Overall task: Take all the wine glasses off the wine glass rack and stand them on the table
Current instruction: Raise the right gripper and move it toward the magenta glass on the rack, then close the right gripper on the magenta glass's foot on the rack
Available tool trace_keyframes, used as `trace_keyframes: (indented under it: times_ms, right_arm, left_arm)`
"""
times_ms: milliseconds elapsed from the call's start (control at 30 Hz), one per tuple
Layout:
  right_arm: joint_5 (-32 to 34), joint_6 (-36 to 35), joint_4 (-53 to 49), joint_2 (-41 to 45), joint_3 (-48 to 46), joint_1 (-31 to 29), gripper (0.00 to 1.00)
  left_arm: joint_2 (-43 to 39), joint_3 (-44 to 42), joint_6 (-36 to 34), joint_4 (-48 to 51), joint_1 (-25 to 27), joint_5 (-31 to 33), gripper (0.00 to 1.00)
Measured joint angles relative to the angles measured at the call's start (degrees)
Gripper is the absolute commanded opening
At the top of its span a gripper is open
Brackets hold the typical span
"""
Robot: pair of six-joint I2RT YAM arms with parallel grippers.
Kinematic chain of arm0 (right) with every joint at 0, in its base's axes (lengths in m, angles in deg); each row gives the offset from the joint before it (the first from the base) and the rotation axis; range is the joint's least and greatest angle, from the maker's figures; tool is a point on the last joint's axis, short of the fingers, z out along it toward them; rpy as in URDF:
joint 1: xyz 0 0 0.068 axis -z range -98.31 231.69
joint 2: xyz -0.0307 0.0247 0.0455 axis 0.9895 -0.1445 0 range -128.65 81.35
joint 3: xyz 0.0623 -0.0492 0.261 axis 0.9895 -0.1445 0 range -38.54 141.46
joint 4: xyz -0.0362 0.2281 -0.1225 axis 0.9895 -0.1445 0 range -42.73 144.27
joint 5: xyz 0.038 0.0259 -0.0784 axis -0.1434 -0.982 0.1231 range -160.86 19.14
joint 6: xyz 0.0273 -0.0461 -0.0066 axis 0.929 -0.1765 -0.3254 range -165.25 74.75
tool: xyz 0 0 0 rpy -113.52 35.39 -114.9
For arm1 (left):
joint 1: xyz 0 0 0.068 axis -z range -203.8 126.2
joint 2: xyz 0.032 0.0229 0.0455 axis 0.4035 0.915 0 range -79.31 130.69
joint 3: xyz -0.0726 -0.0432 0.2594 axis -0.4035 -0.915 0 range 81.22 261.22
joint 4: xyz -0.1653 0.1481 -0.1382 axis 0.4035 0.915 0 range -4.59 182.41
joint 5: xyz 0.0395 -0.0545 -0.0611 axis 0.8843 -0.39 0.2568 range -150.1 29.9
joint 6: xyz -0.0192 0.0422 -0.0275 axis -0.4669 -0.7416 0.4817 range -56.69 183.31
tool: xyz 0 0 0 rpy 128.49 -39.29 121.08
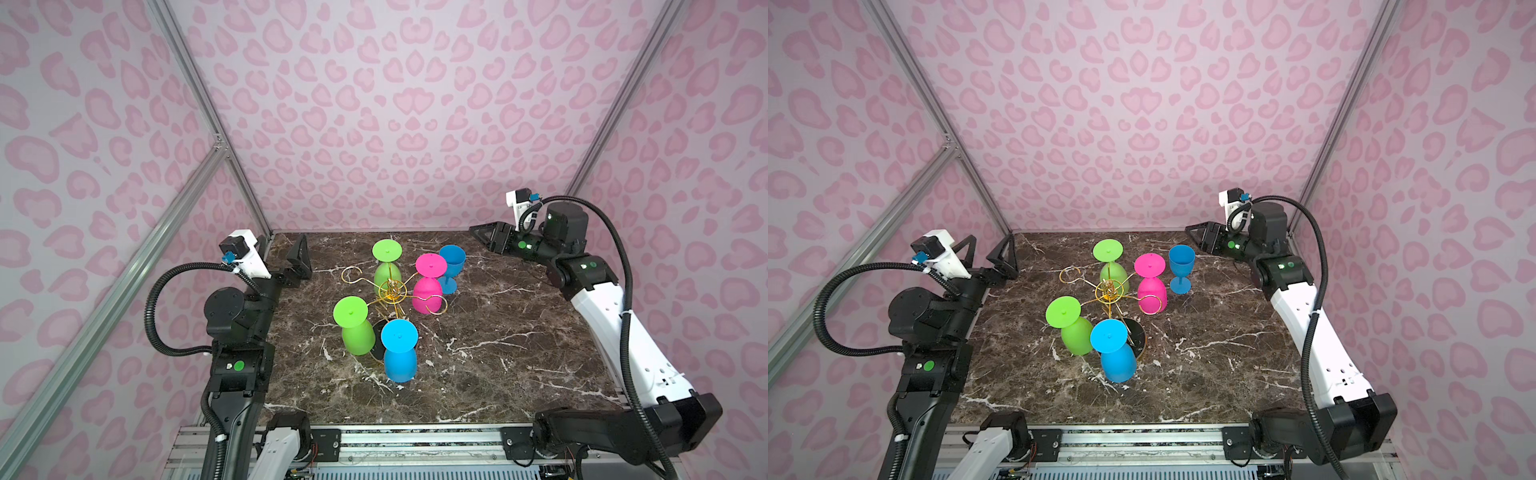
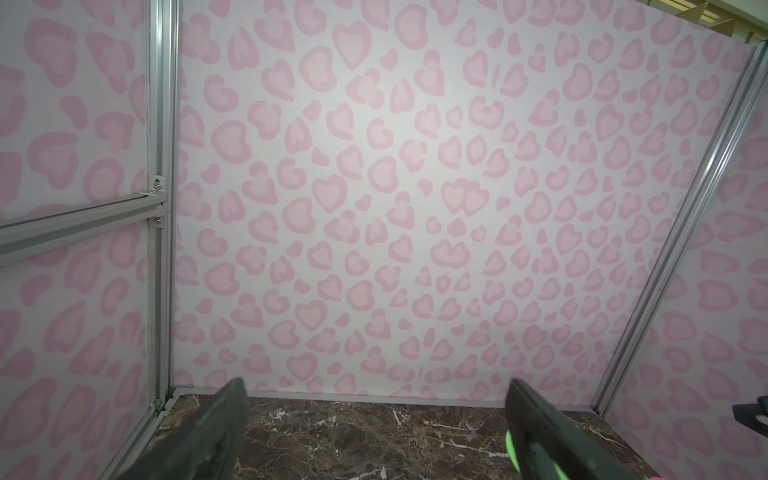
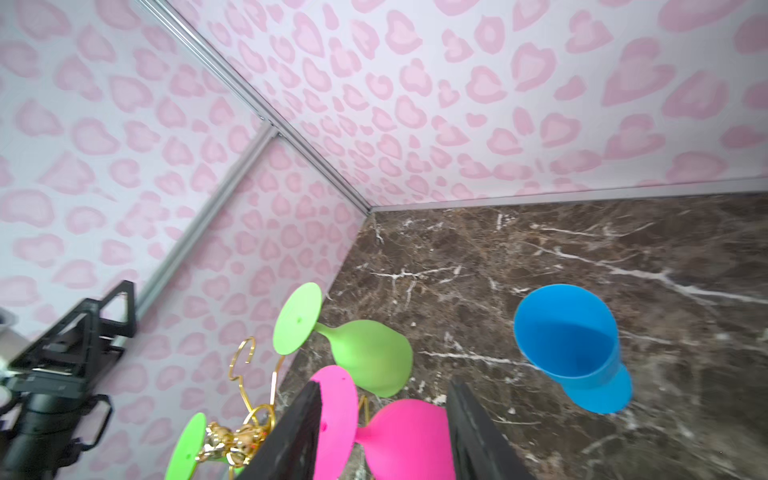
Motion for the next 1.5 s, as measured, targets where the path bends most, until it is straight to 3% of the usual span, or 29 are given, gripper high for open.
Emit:
trace_keyframes:
  times_ms: [133, 367, 1033, 1500]
  right_arm:
    - [-2.34, 6.8, 7.17, -0.15, -3.54, -0.09, 0.49]
    - [-4.24, 11.06, 11.37, -4.81, -4.74, -2.45, 0.42]
    - [-5.2, 10.71, 10.84, -7.04, -7.52, -7.3, 0.39]
    - [-5.75, 10.88, 10.91, -6.03, -9.14, -7.91, 0.24]
  left_arm:
    - [0.04, -0.09, 0.68, 0.0, -0.15, 0.11, 0.97]
    - [0.11, -0.2, 0.92, 0.0, -0.37, 0.11, 0.97]
    - [0.31, -0.28, 1.05, 0.0, -0.37, 0.09, 0.97]
    - [0.24, -0.42, 1.14, 0.0, -0.37, 0.09, 0.97]
